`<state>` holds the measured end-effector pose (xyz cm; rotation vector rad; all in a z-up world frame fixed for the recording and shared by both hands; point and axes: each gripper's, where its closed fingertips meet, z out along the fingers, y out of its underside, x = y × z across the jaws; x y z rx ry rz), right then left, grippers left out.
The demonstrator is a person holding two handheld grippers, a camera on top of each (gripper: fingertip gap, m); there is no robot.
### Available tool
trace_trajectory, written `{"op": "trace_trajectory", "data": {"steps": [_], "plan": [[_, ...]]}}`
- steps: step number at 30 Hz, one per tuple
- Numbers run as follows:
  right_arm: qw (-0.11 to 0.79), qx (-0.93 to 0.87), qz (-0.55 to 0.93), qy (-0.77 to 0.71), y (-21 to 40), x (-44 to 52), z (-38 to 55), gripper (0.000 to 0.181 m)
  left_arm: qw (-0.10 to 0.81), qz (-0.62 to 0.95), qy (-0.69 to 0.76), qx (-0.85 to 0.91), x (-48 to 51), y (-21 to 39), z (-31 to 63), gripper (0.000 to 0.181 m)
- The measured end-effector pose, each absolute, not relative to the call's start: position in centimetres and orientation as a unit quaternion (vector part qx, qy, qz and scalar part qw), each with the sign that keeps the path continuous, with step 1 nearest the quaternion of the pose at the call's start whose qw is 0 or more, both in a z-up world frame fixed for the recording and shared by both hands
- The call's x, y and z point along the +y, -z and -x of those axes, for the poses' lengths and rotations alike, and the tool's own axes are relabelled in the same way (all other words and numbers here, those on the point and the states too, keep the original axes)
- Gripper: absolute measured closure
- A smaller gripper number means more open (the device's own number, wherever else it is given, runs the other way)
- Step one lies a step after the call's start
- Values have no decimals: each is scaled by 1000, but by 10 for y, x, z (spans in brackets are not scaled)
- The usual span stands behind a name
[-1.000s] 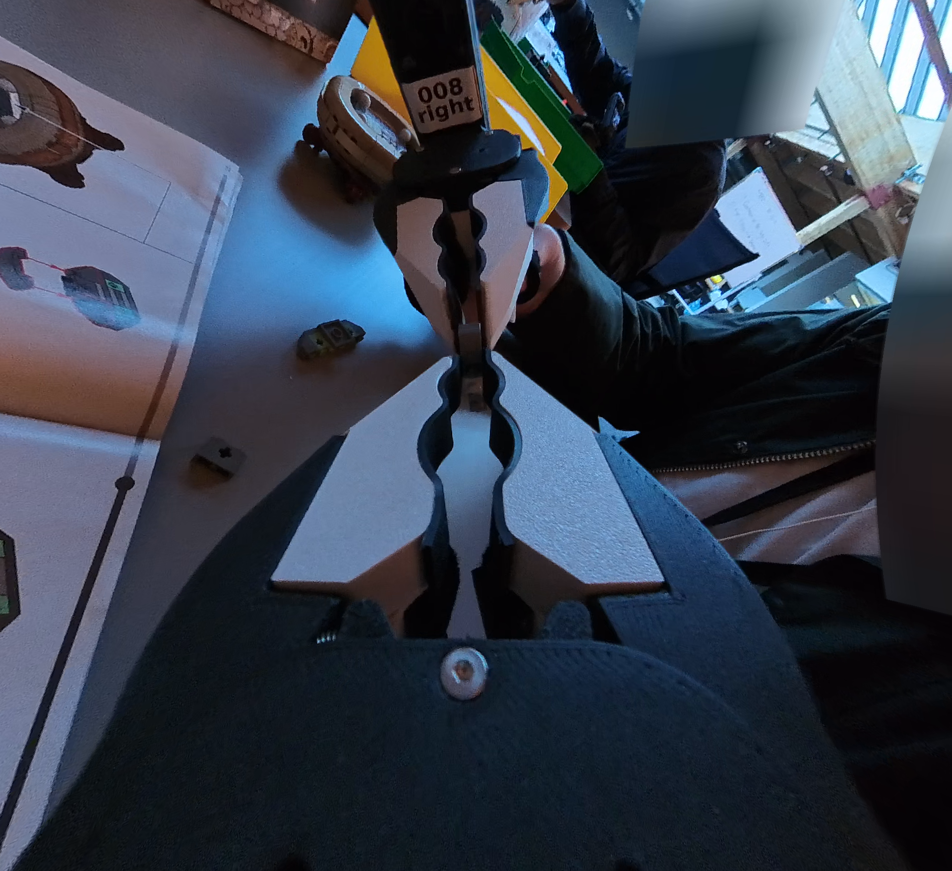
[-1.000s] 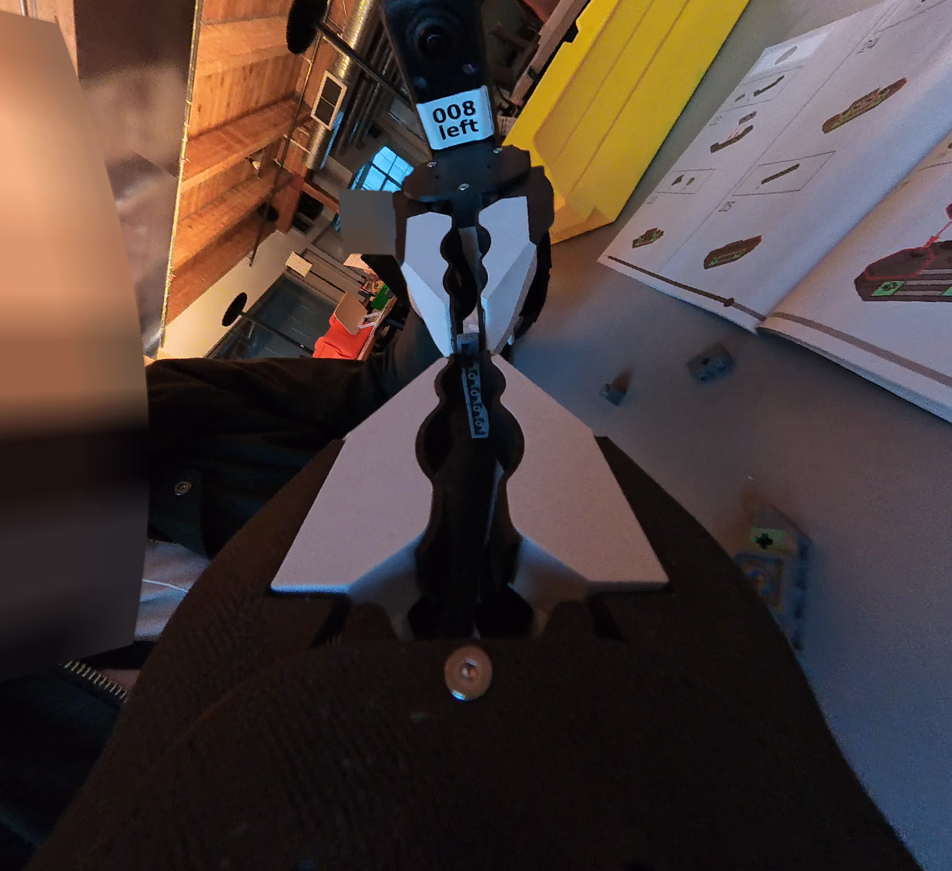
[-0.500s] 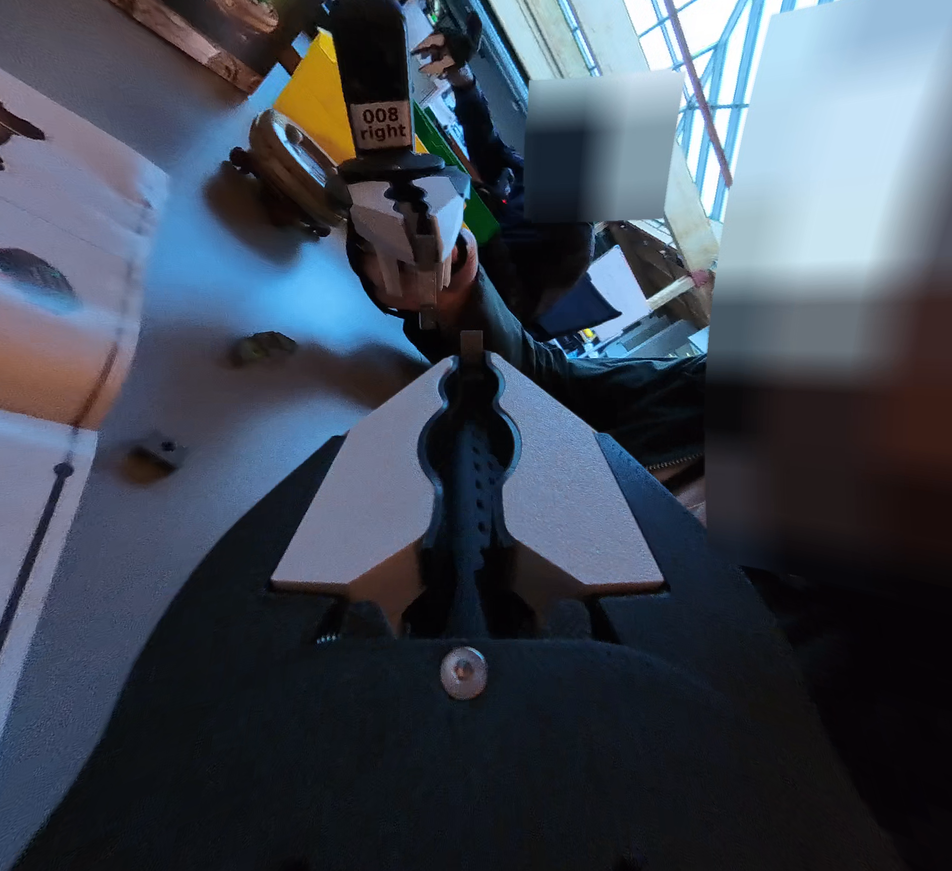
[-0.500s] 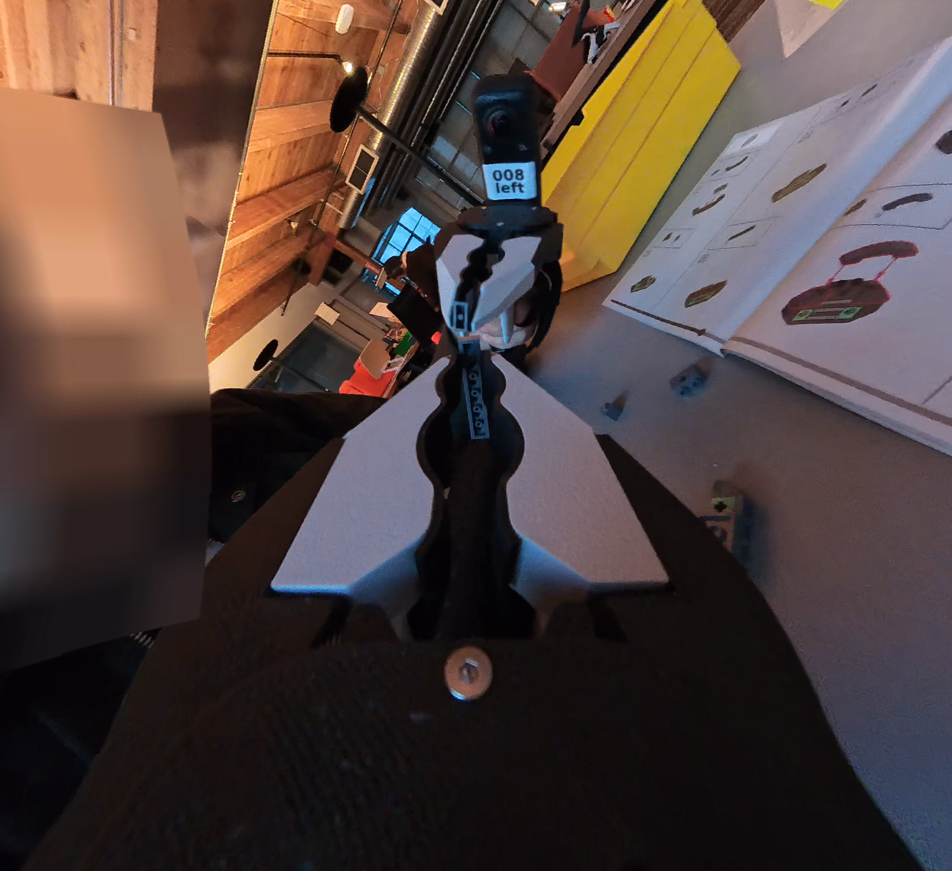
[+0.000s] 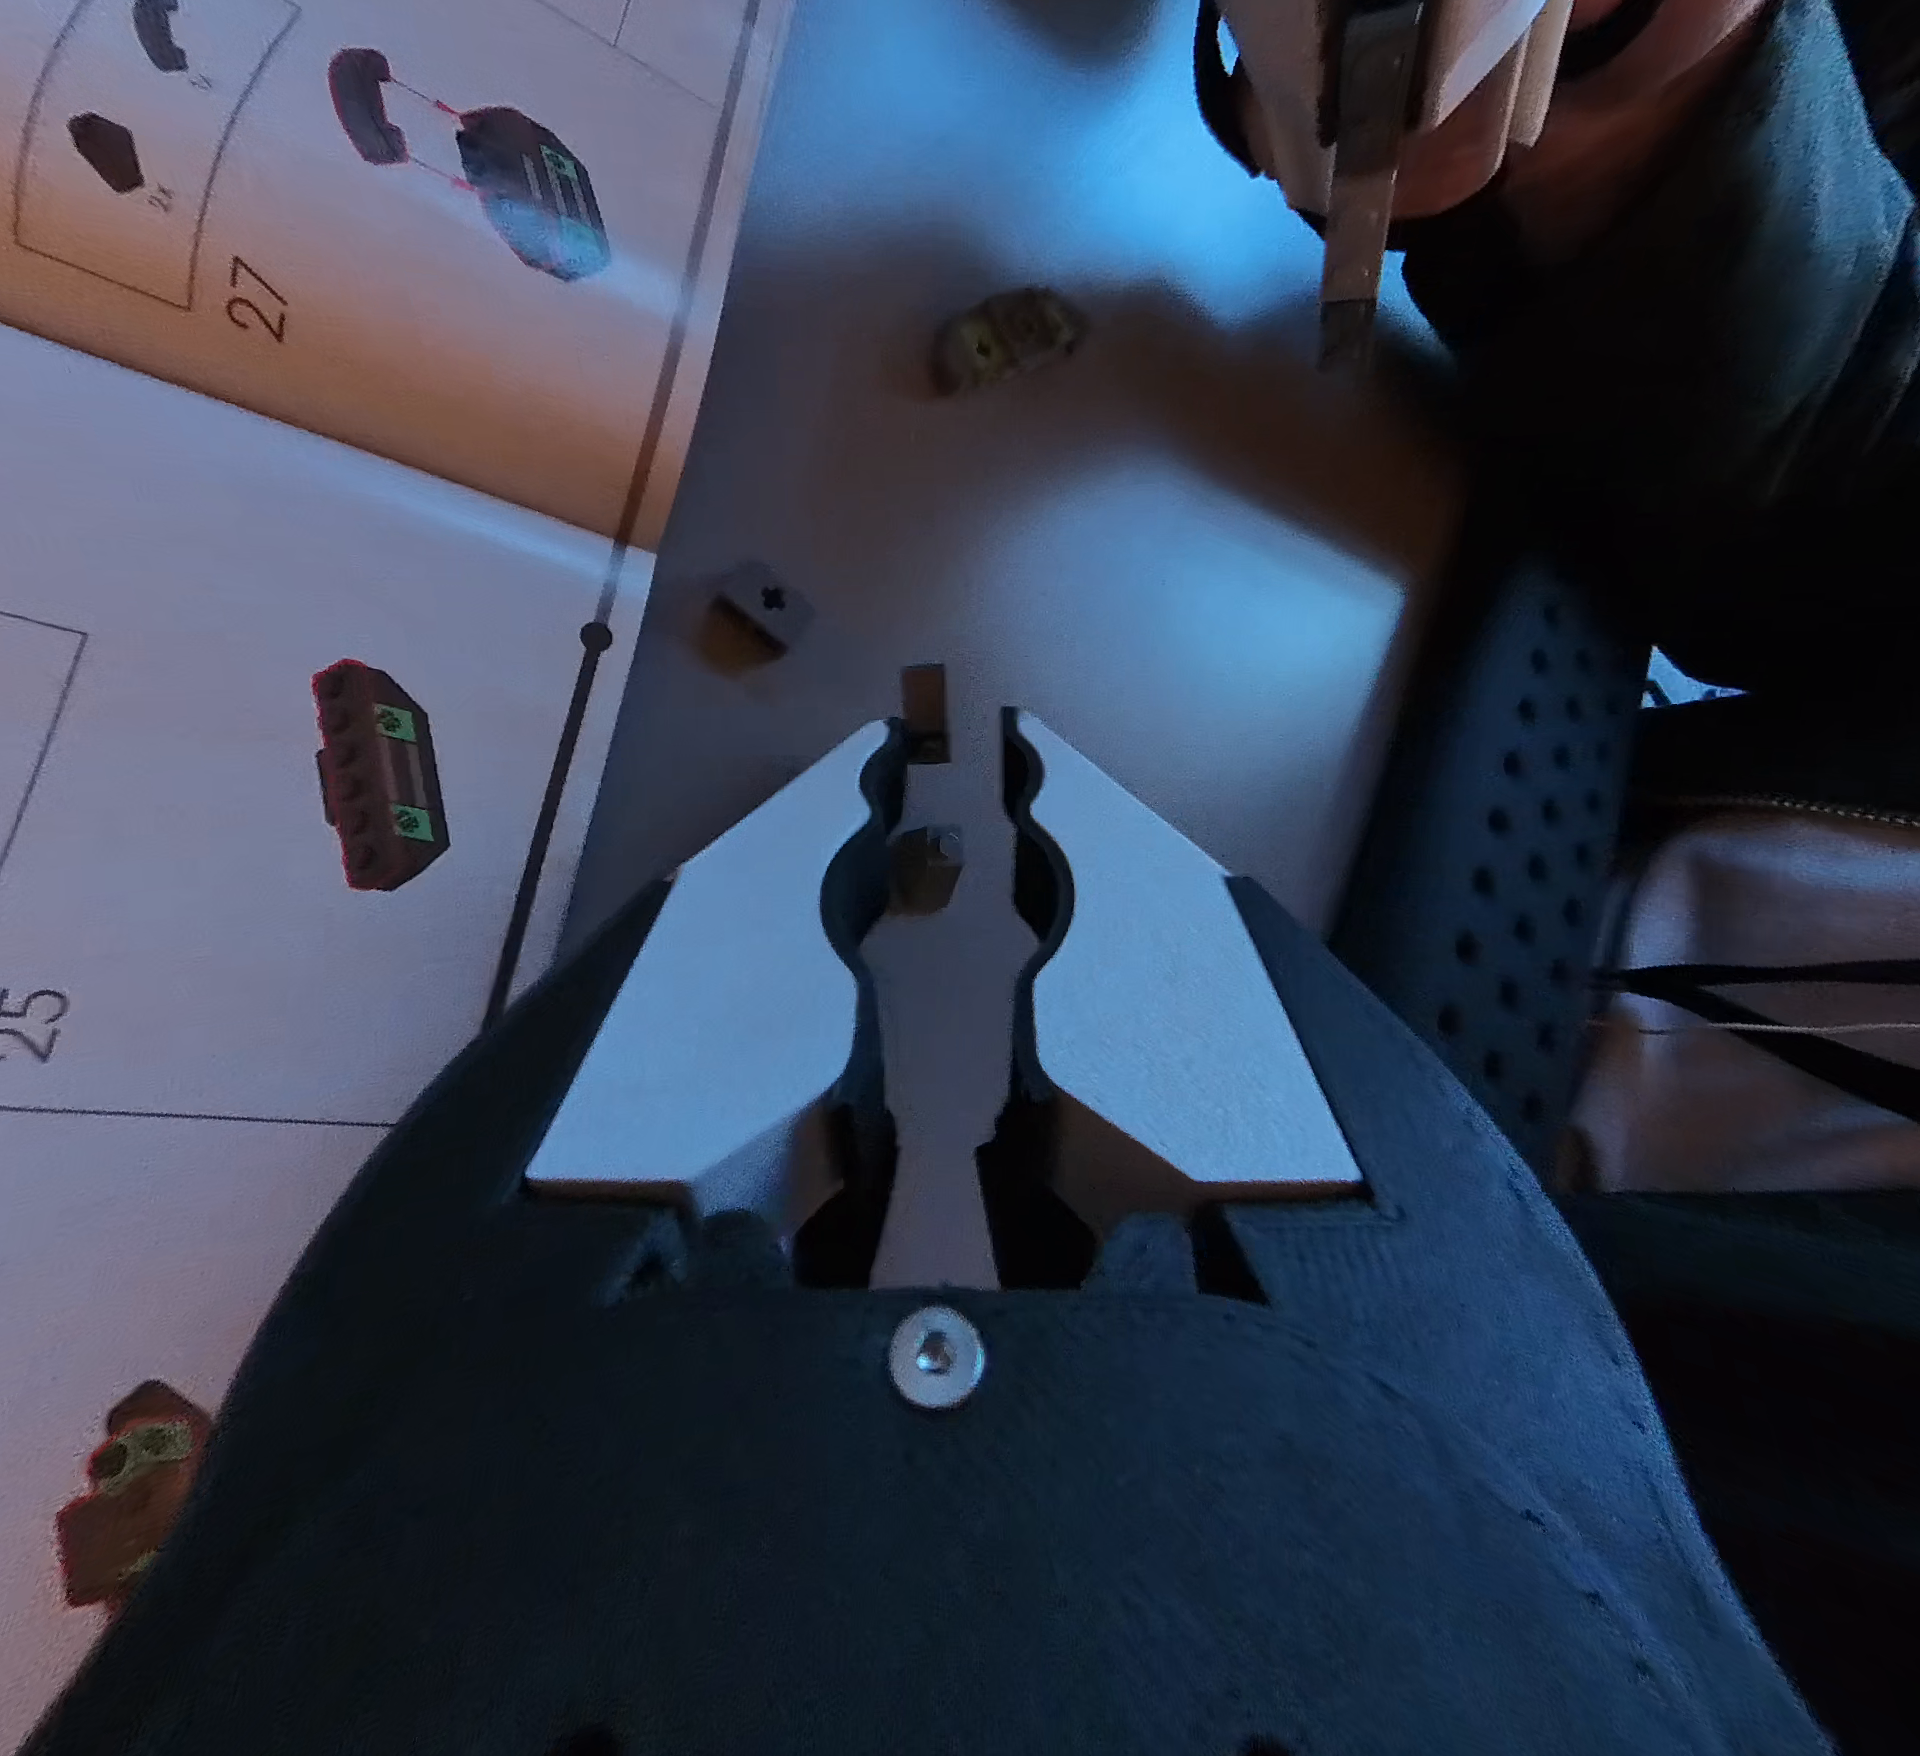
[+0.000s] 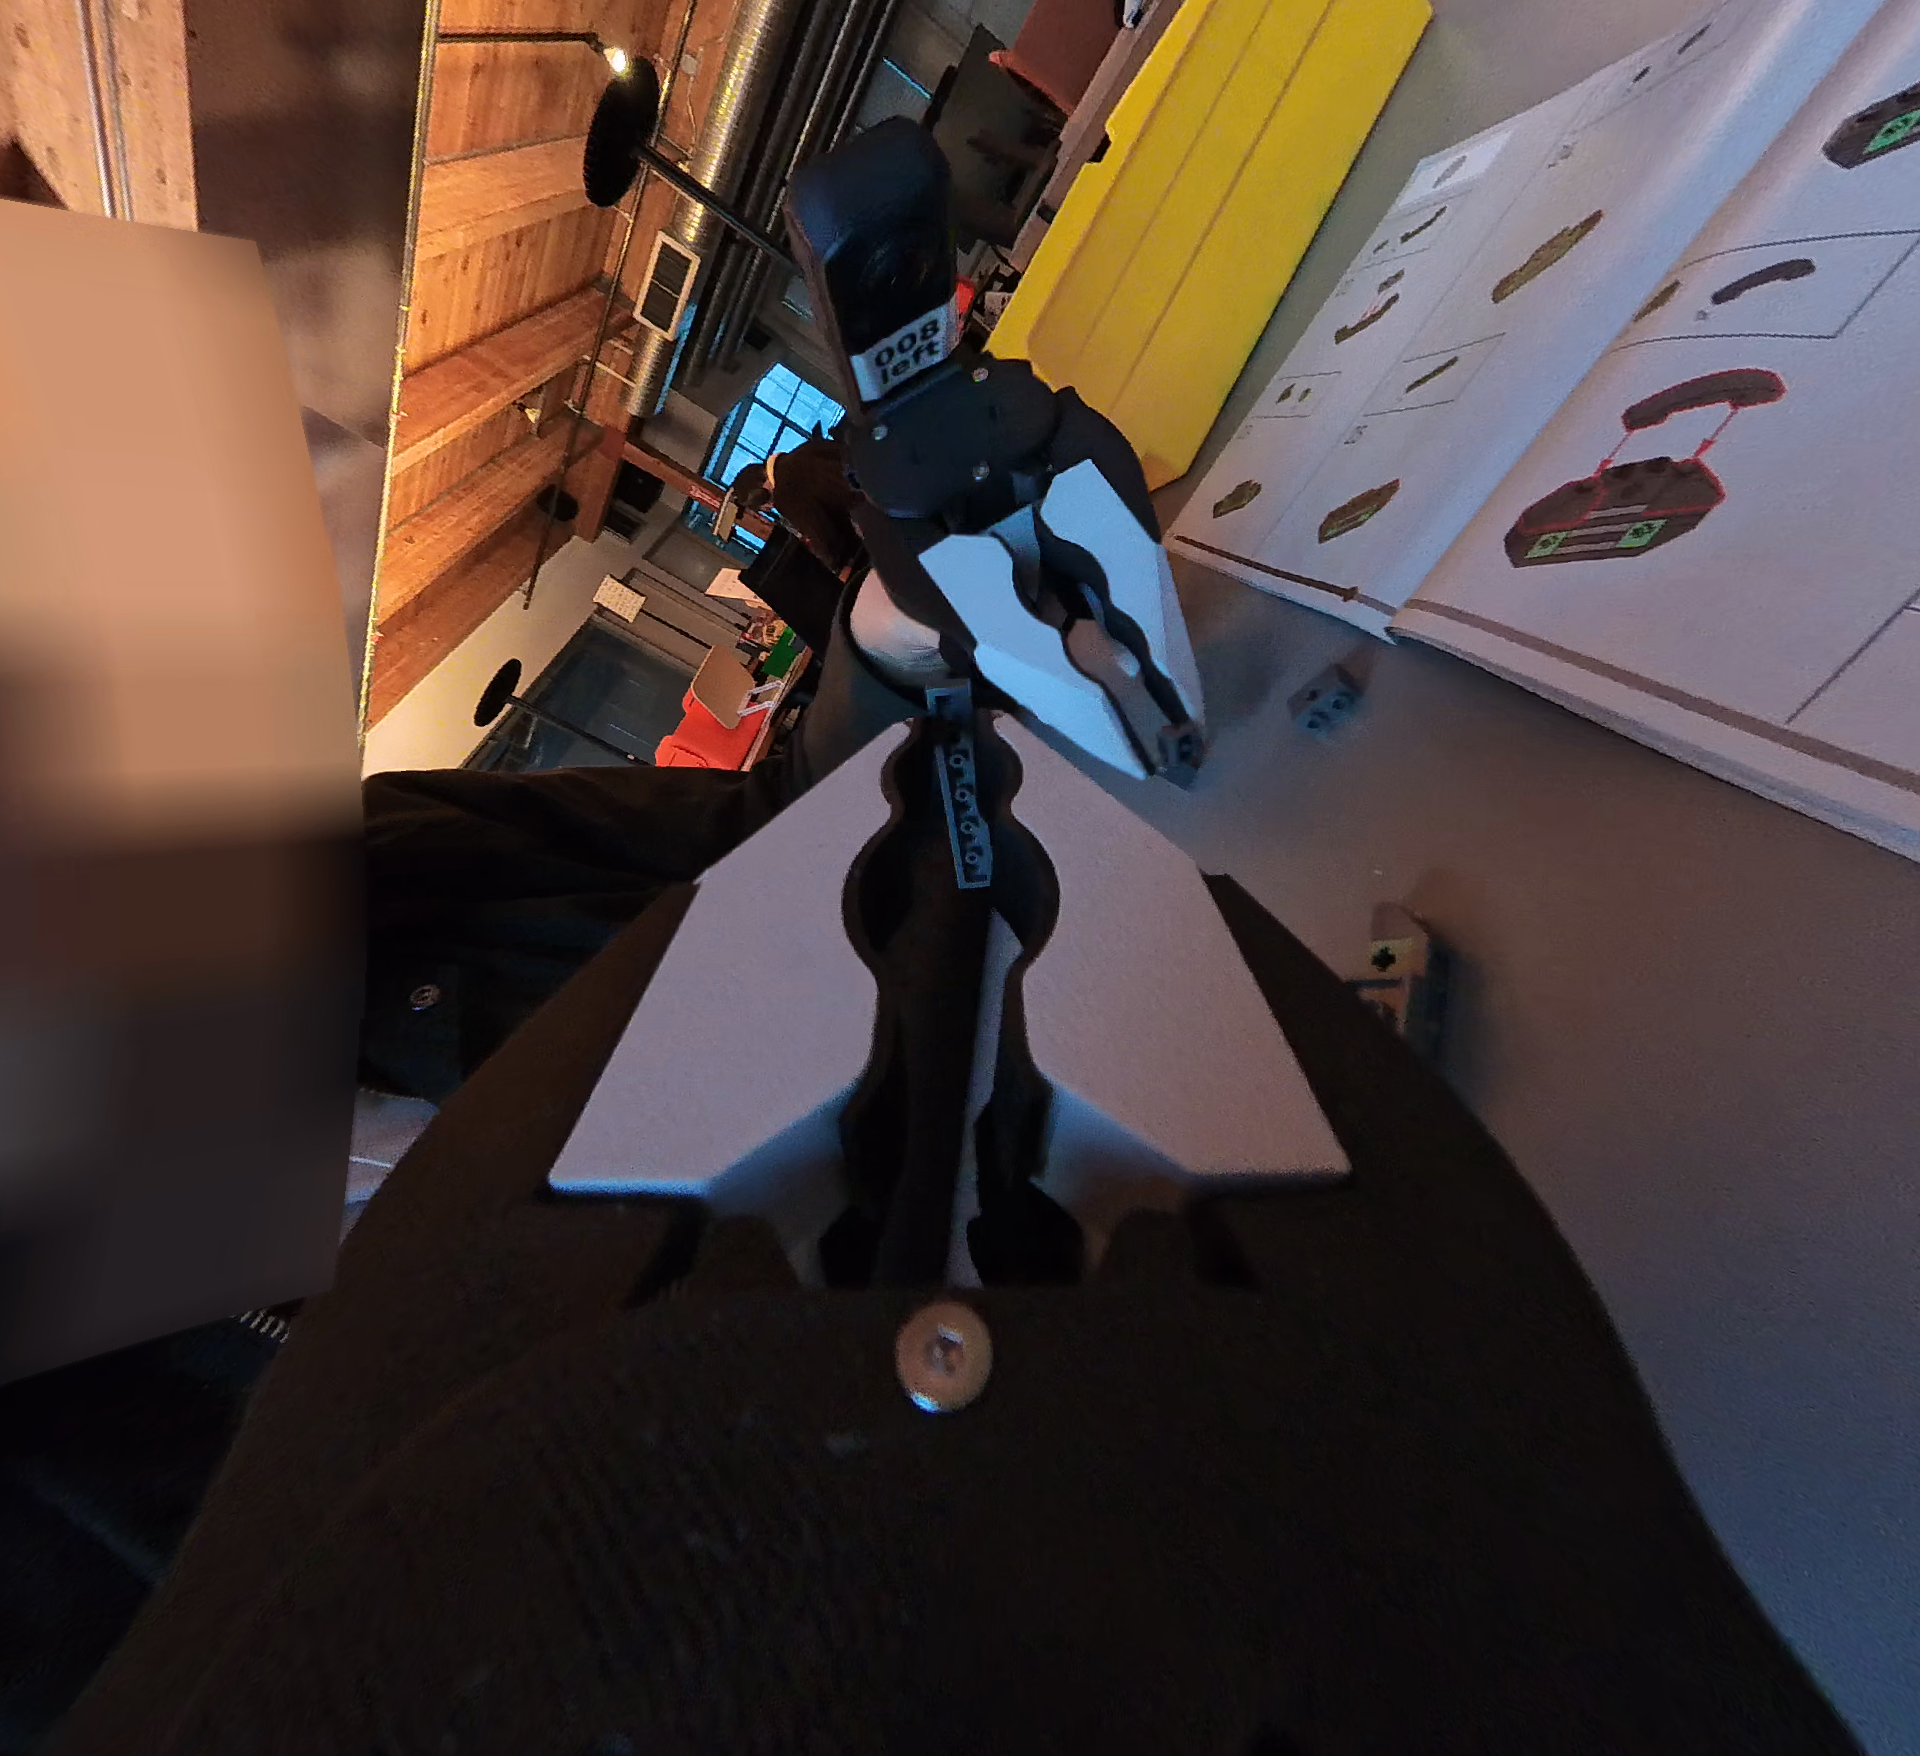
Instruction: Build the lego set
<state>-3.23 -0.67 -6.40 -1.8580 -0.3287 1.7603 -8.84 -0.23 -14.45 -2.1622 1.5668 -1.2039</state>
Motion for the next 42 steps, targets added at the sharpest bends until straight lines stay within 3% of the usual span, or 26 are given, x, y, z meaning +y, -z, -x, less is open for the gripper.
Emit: {"op": "trace_trajectory", "data": {"steps": [2, 6, 10, 13, 24, 33, 38, 42], "plan": [[276, -120, 690, -658, 64, -6, 33, 175, 105, 736, 410, 528, -4, 146, 85, 145], [273, -118, 691, -659, 67, -5, 36, 175, 131, 728, 445, 504, 2, 131, 77, 134], [271, -118, 690, -660, 68, -5, 40, 175, 151, 712, 477, 493, 4, 114, 77, 139], [268, -119, 690, -662, 68, -5, 41, 175, 153, 703, 478, 504, 1, 113, 77, 157], [279, -126, 706, -639, 75, -2, 45, 175, 173, 684, 375, 601, -11, 140, 76, 132], [386, -163, 701, -577, 66, 14, 64, 175, 181, 642, 438, 603, -33, 114, 62, 135], [367, -181, 726, -552, 82, 12, 68, 175, 183, 640, 447, 597, -32, 110, 63, 136], [403, -178, 697, -565, 58, 9, 60, 175, 207, 661, 408, 594, -14, 116, 72, 139]]}}
